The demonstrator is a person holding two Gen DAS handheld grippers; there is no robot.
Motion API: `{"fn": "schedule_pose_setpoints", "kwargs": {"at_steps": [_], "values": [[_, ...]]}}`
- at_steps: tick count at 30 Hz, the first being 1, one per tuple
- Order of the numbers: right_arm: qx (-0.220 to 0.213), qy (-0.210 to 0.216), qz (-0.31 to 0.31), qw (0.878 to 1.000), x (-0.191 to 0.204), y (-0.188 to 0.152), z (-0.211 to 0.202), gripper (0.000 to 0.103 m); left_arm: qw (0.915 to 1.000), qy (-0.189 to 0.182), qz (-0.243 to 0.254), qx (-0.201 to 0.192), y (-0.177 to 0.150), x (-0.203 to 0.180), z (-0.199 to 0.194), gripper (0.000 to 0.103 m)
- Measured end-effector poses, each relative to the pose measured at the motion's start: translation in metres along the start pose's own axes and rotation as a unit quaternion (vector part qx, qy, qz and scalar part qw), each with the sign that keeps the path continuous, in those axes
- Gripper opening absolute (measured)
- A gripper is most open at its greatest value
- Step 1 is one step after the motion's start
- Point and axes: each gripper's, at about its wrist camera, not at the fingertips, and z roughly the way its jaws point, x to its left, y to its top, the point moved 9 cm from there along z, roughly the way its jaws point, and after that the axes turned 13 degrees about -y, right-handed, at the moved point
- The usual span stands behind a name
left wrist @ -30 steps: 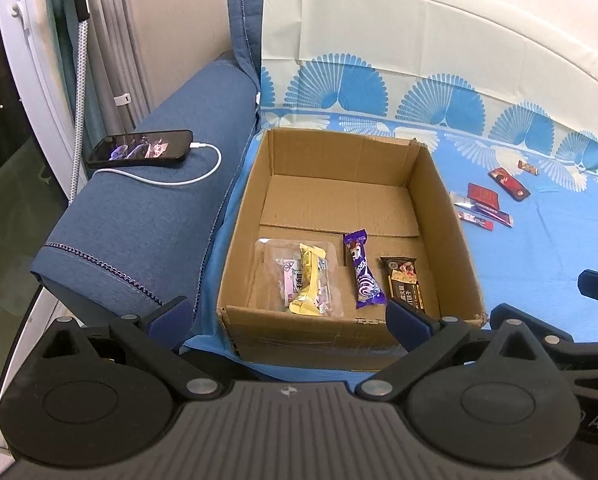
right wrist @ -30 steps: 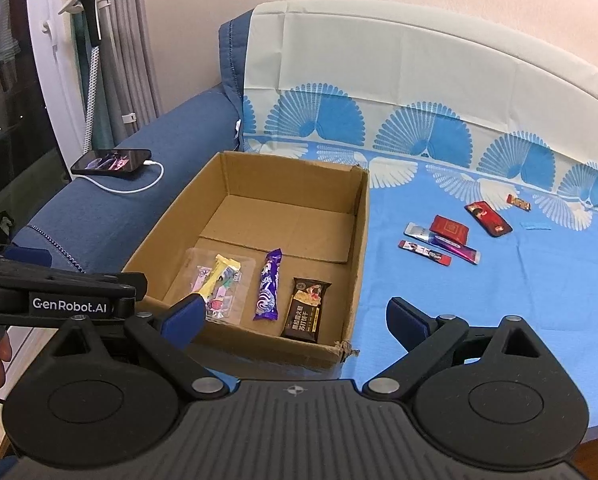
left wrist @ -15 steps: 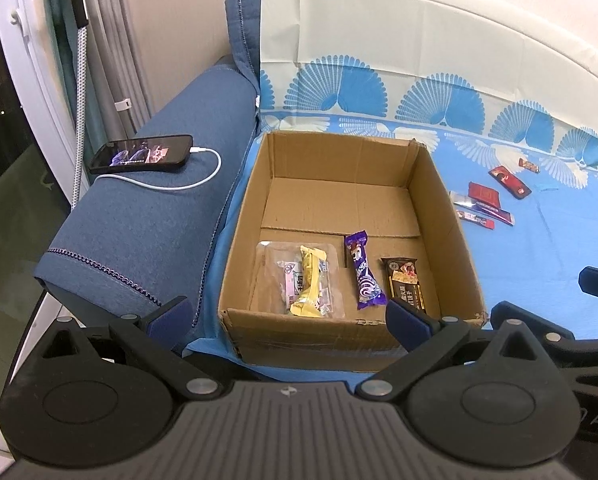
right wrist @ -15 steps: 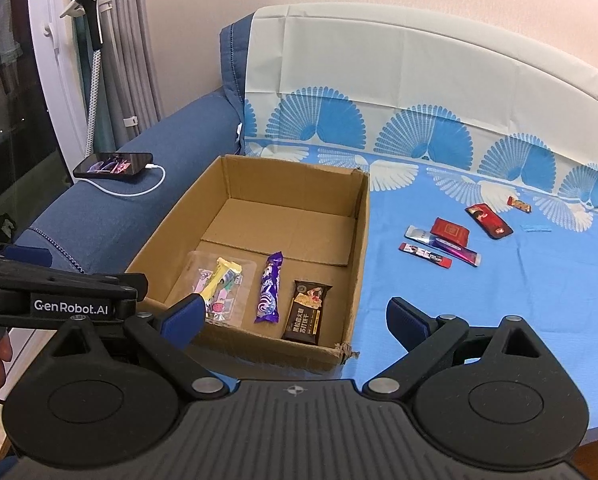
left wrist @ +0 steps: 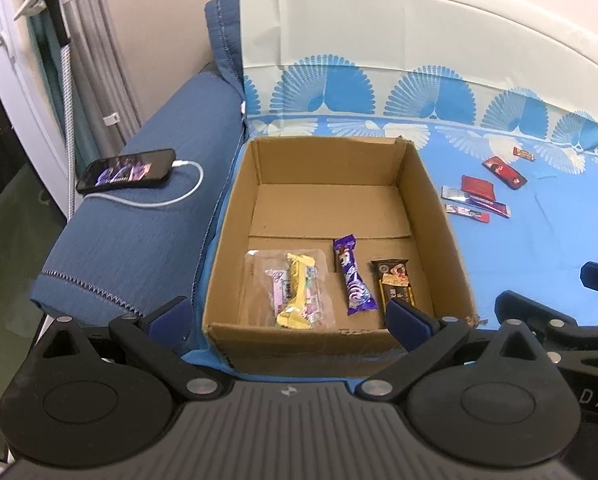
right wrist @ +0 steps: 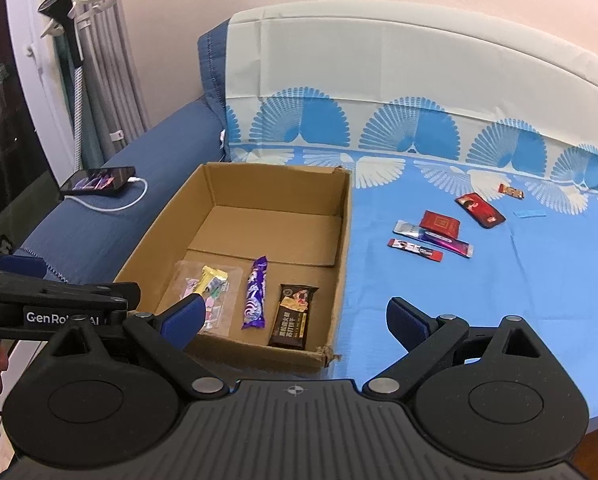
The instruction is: Organize snacks
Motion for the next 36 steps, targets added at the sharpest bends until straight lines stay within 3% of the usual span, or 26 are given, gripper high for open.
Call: {"fn": "schedule_pose_setpoints", "kwargs": {"at_steps": [8,13,18,26,36], "values": [[-0.011,-0.017,0.043,0.999,-0.038,0.006,0.005,0.098,0.9995,-0.016,0.022,0.014,0.016,-0.033,0.011,0.103],[-0.015,-0.05,0.076,0.996,-0.086,0.005,0.013,0.098,0.9986,-0.028,0.042,0.015,0.034,-0.065,0.022,0.103],[-0.006,-0.087,0.118,0.989,-0.14,-0.003,0.025,0.098,0.9967,-0.058,0.039,0.042,0.048,-0.099,0.045,0.103],[0.015,-0.138,0.17,0.976,-0.216,-0.019,0.046,0.098,0.9953,-0.056,0.056,0.056,0.073,-0.134,0.083,0.103],[0.031,-0.162,0.198,0.966,-0.27,-0.027,0.079,0.098,0.9916,-0.057,0.088,0.075,0.091,-0.177,0.132,0.103]]}}
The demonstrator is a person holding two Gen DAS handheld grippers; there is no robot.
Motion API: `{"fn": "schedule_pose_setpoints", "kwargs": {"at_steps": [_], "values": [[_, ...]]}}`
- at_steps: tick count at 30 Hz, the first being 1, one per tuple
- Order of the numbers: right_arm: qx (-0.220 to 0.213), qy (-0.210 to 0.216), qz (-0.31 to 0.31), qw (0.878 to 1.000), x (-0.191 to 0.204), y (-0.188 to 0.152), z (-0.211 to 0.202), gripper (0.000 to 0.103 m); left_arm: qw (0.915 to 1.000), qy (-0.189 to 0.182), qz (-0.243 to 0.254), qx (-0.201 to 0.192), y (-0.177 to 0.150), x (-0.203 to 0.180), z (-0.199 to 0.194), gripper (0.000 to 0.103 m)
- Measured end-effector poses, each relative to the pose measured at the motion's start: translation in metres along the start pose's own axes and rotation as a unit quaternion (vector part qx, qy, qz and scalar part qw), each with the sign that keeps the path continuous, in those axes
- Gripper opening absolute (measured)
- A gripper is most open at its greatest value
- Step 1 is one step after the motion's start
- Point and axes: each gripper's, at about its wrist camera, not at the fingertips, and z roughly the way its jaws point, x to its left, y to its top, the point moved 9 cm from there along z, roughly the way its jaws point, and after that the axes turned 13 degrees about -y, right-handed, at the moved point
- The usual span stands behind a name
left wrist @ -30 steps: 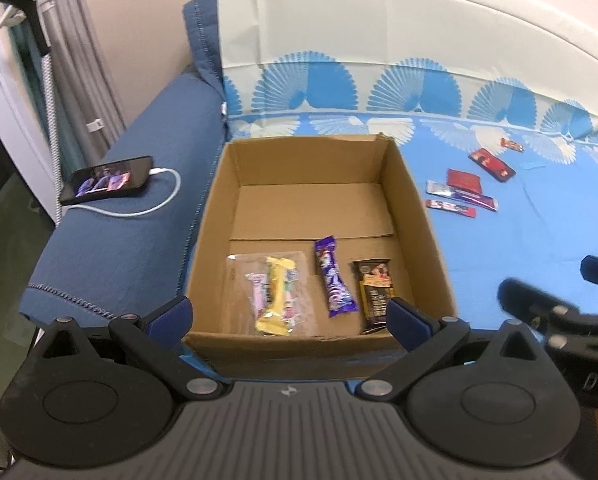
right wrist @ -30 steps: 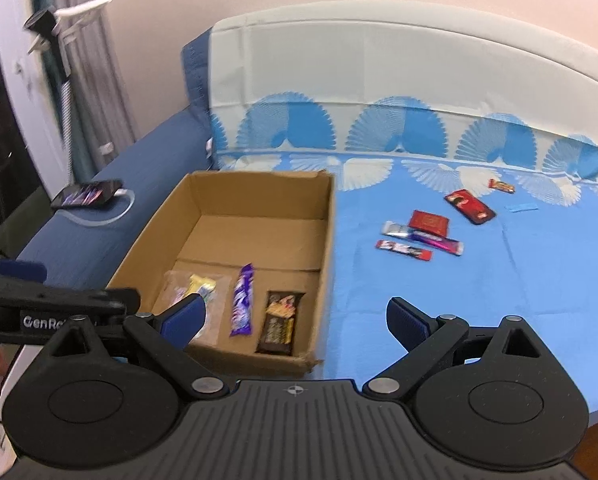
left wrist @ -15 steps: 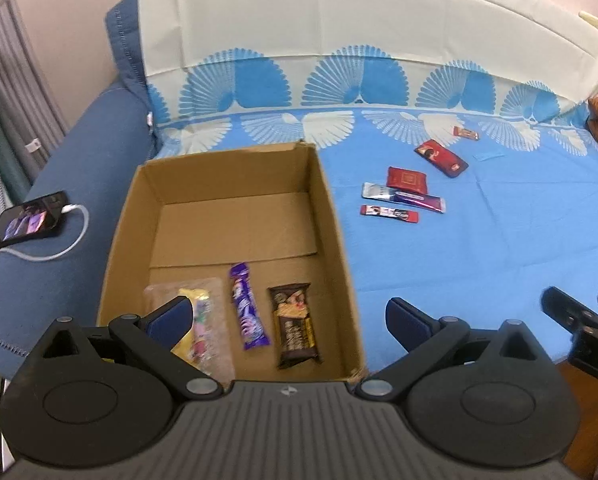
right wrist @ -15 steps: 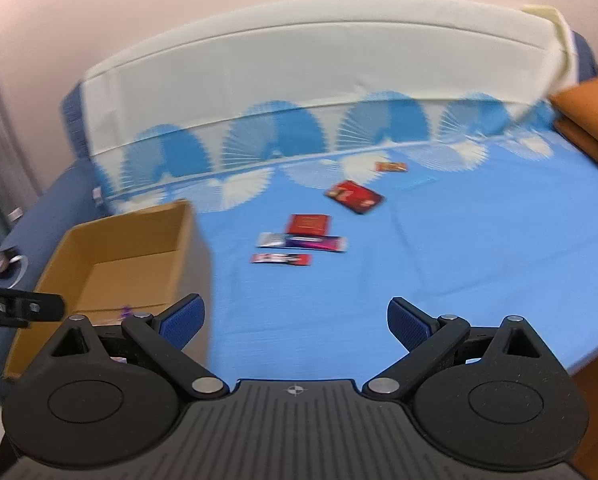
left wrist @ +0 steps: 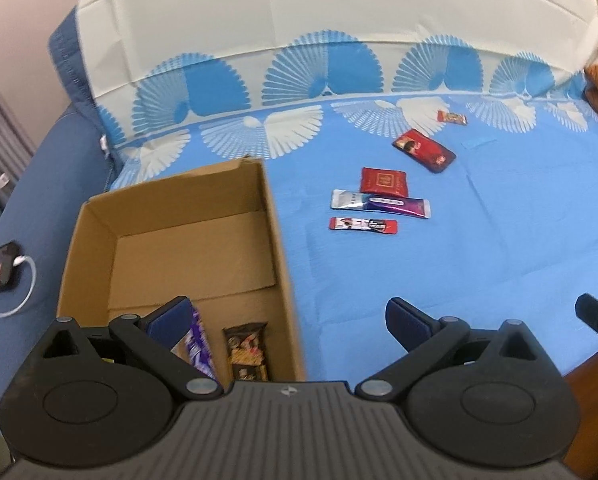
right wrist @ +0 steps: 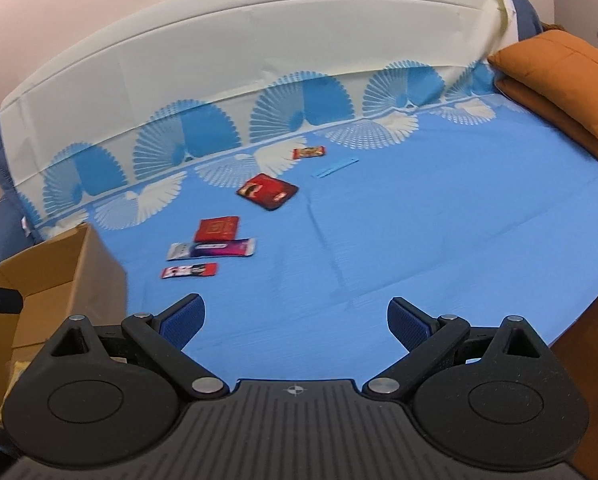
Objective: Organize snacks
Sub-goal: 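Move both open tools away from the box toward the red packets, then grasp the red coffee pouch with the right tool while the left tool grasps the small red packet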
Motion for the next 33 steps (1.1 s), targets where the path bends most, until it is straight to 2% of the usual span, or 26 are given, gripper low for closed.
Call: {"fn": "schedule_pose_setpoints", "kwargs": {"at_steps": [6,10,14,18,23,27,30,33], "values": [[0.003,-0.006,-0.001,1.0,-0.01,0.012,0.033,0.099,0.9992,-0.027,0.013,0.027,0.022,-0.021,0.041,0.103],[0.011,-0.001,-0.012,1.0,-0.011,0.022,0.065,0.1,0.9974,-0.051,0.029,0.042,0.053,-0.033,0.079,0.103],[0.011,0.009,-0.034,0.999,-0.007,0.038,0.107,0.101,0.9929,-0.085,0.051,0.067,0.087,-0.045,0.139,0.103],[0.008,0.012,-0.059,0.998,0.001,0.058,0.155,0.101,0.9897,-0.097,0.041,0.096,0.112,-0.047,0.201,0.103],[-0.003,0.024,-0.098,0.995,0.022,0.083,0.216,0.102,0.9854,-0.098,0.061,0.125,0.139,-0.056,0.27,0.103],[-0.023,0.042,-0.163,0.986,0.054,0.095,0.263,0.102,0.9804,-0.108,0.057,0.154,0.145,-0.064,0.312,0.103],[-0.02,0.056,-0.193,0.979,0.078,0.096,0.295,0.102,0.9749,-0.118,0.052,0.182,0.144,-0.068,0.34,0.103],[-0.009,0.057,-0.22,0.974,0.097,0.095,0.325,0.102,0.9745,-0.107,0.056,0.189,0.145,-0.066,0.362,0.103]]}}
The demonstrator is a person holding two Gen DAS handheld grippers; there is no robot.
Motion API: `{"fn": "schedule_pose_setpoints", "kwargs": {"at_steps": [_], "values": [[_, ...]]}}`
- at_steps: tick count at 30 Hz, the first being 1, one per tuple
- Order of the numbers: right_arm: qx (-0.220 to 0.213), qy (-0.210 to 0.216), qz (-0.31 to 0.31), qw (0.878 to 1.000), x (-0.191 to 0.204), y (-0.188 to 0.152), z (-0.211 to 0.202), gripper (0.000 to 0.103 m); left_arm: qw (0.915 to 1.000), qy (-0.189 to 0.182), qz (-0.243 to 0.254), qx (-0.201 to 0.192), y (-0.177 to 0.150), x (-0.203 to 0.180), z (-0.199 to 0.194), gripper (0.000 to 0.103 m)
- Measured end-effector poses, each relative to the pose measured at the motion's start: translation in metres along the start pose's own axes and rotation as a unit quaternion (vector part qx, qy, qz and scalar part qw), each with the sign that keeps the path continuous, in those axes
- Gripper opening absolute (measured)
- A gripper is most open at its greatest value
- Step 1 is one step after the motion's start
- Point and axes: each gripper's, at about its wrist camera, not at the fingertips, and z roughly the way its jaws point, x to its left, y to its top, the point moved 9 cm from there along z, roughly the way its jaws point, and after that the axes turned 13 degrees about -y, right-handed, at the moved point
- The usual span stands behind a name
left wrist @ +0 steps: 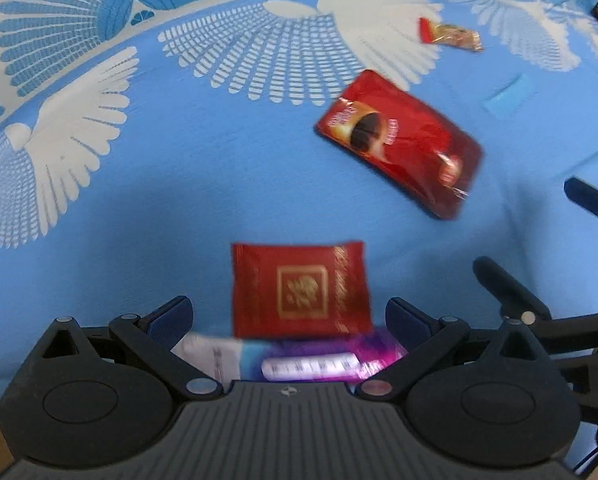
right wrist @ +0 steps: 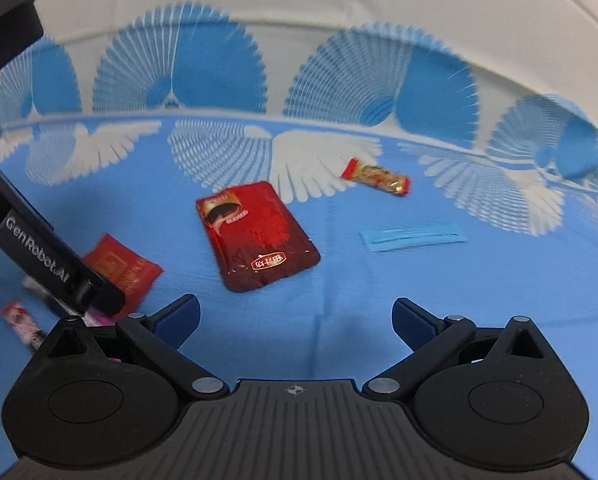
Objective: Organize snacks
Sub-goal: 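Grasp the red coffee pouch with the right tool while the left tool grasps the small red packet, then carry the red coffee pouch and small red packet over the box with both tools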
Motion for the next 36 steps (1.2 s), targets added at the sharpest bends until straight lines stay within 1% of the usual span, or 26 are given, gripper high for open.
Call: {"fn": "schedule_pose_setpoints", "kwargs": {"at_steps": [3,4,5,6,8,10,12,14,15,16,17,18,19,20,21,22,23,25,26,27,30,33,36], "values": [[-0.005,0.003,-0.031,1.0,0.013,0.004,0.018,0.102,0.9996,0.011,0.013,0.021,0.009,0.012,0.014,0.103],[-0.007,0.006,-0.041,0.999,0.017,0.005,0.024,0.102,0.9996,0.01,0.013,0.025,0.01,0.016,0.016,0.103],[-0.008,0.011,-0.05,0.999,0.021,0.006,0.029,0.103,0.9994,-0.004,0.008,0.032,0.011,0.021,0.017,0.103],[-0.01,0.017,-0.059,0.998,0.025,0.008,0.034,0.103,0.9993,-0.011,0.005,0.037,0.012,0.024,0.017,0.103],[-0.016,0.015,-0.071,0.997,0.029,0.015,0.046,0.103,0.9992,-0.005,0.012,0.038,0.014,0.034,0.016,0.103],[-0.015,0.019,-0.07,0.997,0.031,0.022,0.06,0.103,0.9991,-0.011,0.012,0.039,0.015,0.041,0.015,0.103],[-0.005,0.042,-0.05,0.998,0.029,0.03,0.073,0.103,0.999,-0.02,0.008,0.039,0.015,0.046,0.016,0.103],[0.01,0.063,-0.024,0.998,0.026,0.036,0.085,0.103,0.9991,-0.018,0.012,0.037,0.014,0.047,0.015,0.103],[0.004,0.06,-0.022,0.998,0.026,0.039,0.087,0.103,0.9992,-0.014,0.012,0.036,0.014,0.047,0.014,0.103],[-0.002,0.057,-0.029,0.998,0.029,0.041,0.089,0.103,0.9993,-0.011,0.012,0.032,0.015,0.046,0.014,0.101],[-0.008,0.055,-0.031,0.998,0.031,0.042,0.09,0.103,0.9995,-0.014,0.012,0.026,0.015,0.044,0.011,0.096],[-0.009,0.053,-0.031,0.998,0.033,0.042,0.09,0.099,0.9996,-0.021,0.012,0.016,0.015,0.039,0.007,0.08],[-0.012,0.056,-0.03,0.998,0.034,0.042,0.087,0.081,0.9996,-0.025,0.015,0.006,0.015,0.033,0.001,0.062],[-0.024,0.066,-0.03,0.997,0.037,0.043,0.082,0.068,0.9994,-0.029,0.017,-0.002,0.015,0.029,-0.006,0.054],[-0.033,0.064,-0.033,0.997,0.038,0.044,0.077,0.059,0.9994,-0.03,0.013,-0.008,0.015,0.029,-0.011,0.044],[-0.031,0.061,-0.036,0.997,0.04,0.043,0.073,0.055,0.9993,-0.035,0.009,-0.014,0.014,0.029,-0.016,0.039],[-0.029,0.056,-0.035,0.997,0.04,0.041,0.07,0.054,0.9991,-0.039,0.004,-0.019,0.012,0.029,-0.021,0.035],[-0.029,0.045,-0.028,0.998,0.039,0.037,0.064,0.051,0.9981,-0.054,-0.009,-0.027,0.009,0.029,-0.032,0.021],[-0.025,0.039,-0.02,0.999,0.037,0.035,0.06,0.051,0.9974,-0.062,-0.015,-0.033,0.007,0.03,-0.039,0.018],[-0.021,0.034,-0.01,0.999,0.033,0.033,0.057,0.051,0.9971,-0.063,-0.017,-0.037,0.007,0.026,-0.046,0.009],[-0.026,0.016,0.017,0.999,0.022,0.028,0.038,0.051,0.9965,-0.054,-0.009,-0.063,0.002,0.023,-0.065,0.008],[-0.038,0.005,0.025,0.999,0.016,0.021,0.011,0.051,0.9948,-0.057,-0.007,-0.084,-0.001,0.016,-0.084,0.008],[-0.048,-0.011,0.017,0.999,0.012,0.012,-0.014,0.051,0.9931,-0.06,-0.017,-0.1,-0.007,0.014,-0.106,0.008]]}}
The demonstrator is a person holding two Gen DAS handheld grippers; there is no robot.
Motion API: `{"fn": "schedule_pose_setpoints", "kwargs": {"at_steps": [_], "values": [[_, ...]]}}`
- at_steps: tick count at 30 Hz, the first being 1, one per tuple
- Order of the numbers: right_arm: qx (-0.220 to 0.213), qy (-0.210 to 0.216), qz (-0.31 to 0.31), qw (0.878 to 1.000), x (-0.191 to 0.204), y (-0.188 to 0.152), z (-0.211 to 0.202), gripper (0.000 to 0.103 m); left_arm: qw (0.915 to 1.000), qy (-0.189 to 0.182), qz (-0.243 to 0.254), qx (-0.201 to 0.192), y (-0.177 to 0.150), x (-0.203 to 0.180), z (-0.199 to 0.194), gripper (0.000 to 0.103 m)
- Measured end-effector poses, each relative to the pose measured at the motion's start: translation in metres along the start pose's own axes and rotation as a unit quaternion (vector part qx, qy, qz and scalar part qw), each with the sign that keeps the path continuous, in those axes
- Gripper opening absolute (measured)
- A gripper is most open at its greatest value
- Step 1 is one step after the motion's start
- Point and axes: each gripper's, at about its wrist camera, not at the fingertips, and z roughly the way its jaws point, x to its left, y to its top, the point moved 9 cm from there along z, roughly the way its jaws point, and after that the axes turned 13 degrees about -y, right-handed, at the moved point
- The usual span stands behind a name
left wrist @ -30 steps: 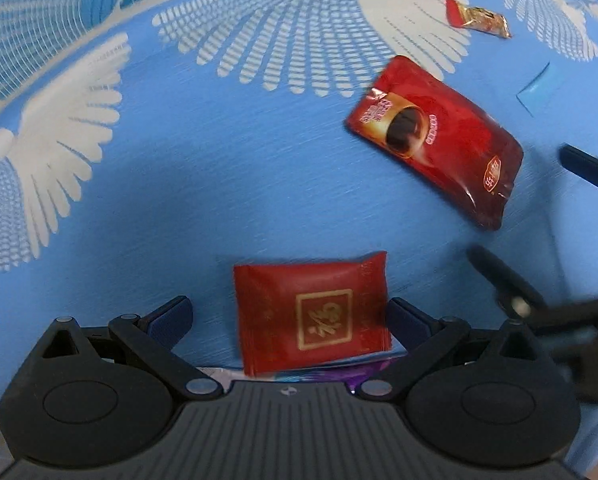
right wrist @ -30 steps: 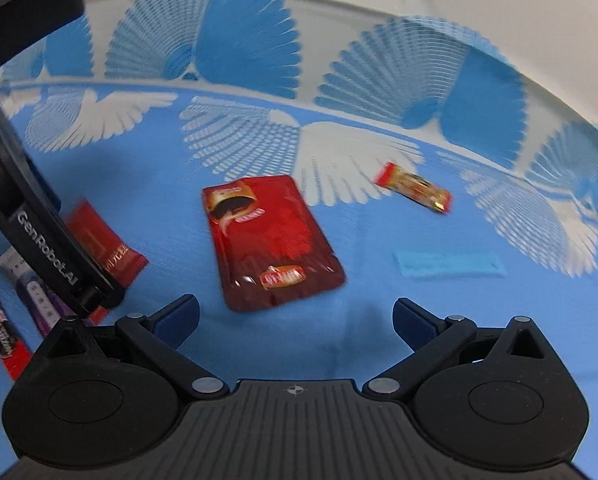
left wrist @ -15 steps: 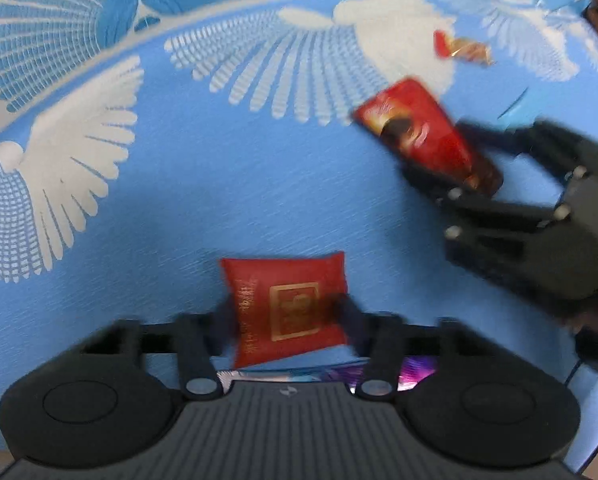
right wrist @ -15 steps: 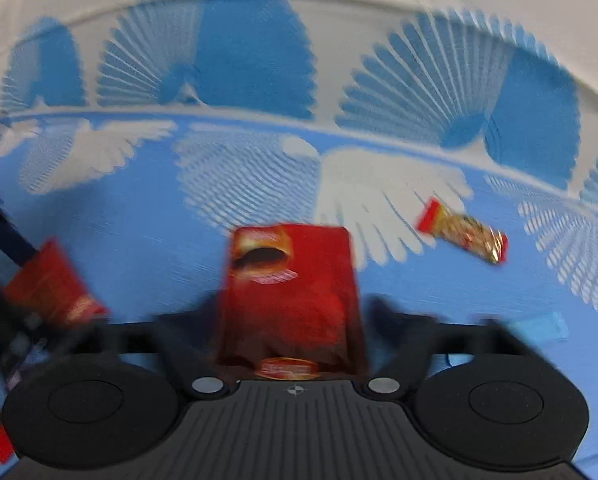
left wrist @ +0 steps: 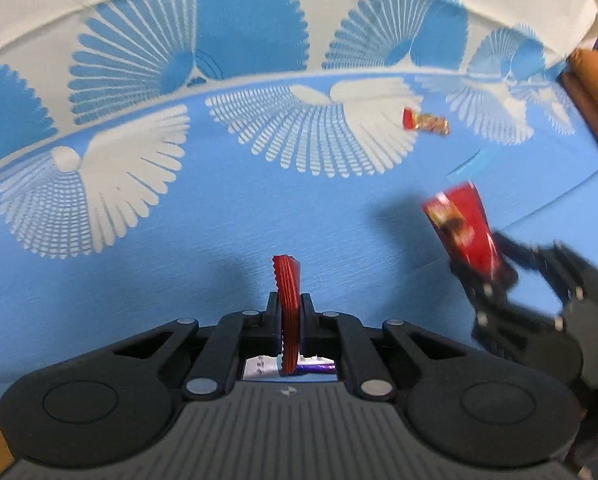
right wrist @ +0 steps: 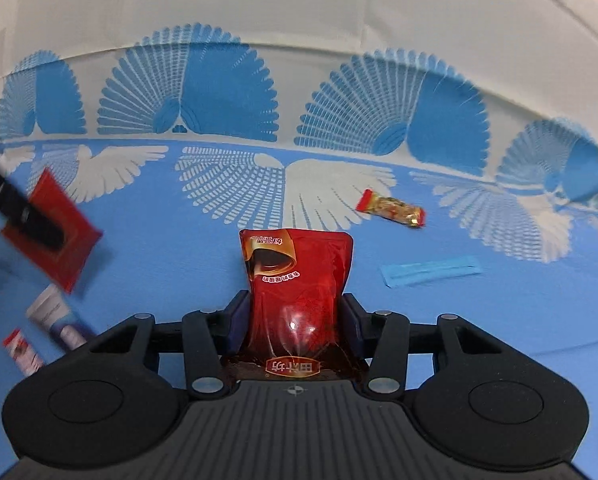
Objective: Organize snacks
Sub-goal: 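Carry the red coffee pouch and small red packet over the box with both tools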
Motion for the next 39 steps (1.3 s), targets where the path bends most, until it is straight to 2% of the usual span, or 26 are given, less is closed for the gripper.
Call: {"fn": "schedule_pose_setpoints", "kwargs": {"at_steps": [5,10,16,22,27,32,39], "values": [[-0.008,-0.014,0.031,0.999,-0.008,-0.005,-0.062,0.051,0.9991,-0.006,-0.01,-0.04,-0.022,-0.014,-0.062,0.008],[-0.012,-0.002,0.077,0.997,0.004,-0.015,-0.152,0.051,0.9978,-0.016,0.002,-0.065,-0.087,-0.037,-0.138,0.008],[-0.013,0.056,0.087,0.995,0.058,-0.032,-0.257,0.051,0.9962,-0.004,0.001,-0.087,-0.181,-0.043,-0.217,0.008],[-0.003,0.125,0.059,0.99,0.124,-0.045,-0.345,0.051,0.9917,0.046,-0.019,-0.118,-0.26,-0.022,-0.282,0.008],[0.013,0.166,0.025,0.986,0.173,-0.06,-0.401,0.051,0.9889,0.063,-0.044,-0.127,-0.321,-0.005,-0.318,0.008],[0.005,0.179,-0.012,0.984,0.207,-0.071,-0.443,0.051,0.9859,0.082,-0.059,-0.134,-0.372,0.009,-0.34,0.008],[-0.018,0.178,-0.045,0.983,0.232,-0.072,-0.476,0.051,0.9834,0.08,-0.067,-0.148,-0.405,0.014,-0.359,0.008]]}}
